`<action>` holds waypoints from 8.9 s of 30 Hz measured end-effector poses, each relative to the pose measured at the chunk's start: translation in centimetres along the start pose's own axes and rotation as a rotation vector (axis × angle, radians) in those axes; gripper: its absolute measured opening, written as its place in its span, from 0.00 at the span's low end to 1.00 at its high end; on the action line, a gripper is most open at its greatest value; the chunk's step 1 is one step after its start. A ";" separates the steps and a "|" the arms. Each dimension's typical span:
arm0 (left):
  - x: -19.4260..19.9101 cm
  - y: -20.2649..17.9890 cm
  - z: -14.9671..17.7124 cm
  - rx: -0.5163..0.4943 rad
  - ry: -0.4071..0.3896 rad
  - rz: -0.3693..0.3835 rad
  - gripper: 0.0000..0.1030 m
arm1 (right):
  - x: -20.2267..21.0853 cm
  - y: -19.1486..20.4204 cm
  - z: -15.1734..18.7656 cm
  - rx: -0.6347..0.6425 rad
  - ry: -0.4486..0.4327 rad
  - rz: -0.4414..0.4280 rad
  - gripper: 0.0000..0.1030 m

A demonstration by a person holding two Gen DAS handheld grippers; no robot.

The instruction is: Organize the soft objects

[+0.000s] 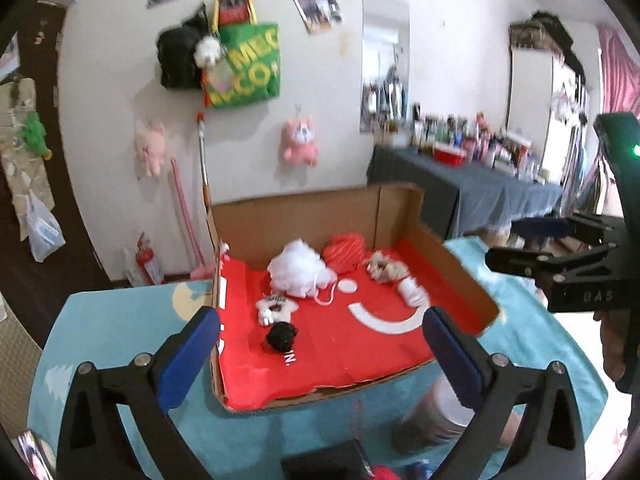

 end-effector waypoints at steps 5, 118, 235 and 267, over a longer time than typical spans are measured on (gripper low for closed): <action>4.7 -1.9 1.3 -0.014 -0.099 0.001 1.00 | 5.3 1.1 2.3 0.023 -0.130 0.043 0.87; -0.2 -5.5 17.6 0.024 0.204 0.181 0.32 | -0.6 5.5 21.7 -0.062 0.024 -0.122 0.19; -18.4 -0.7 0.7 -0.063 0.465 0.332 0.32 | -17.1 -1.2 1.4 0.080 0.324 -0.278 0.19; -24.4 1.1 1.4 0.032 0.558 0.252 0.52 | -24.8 -0.1 0.6 0.077 0.479 -0.171 0.63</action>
Point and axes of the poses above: each gripper's, at about its wrist camera, not at the fingertips, and x roughly against the way its jaws point, y to its left, z to its underside, the point moved 2 cm from there along -x, roughly the way its jaws point, and after that the axes turned 1 degree about z, right-handed, at the moved point
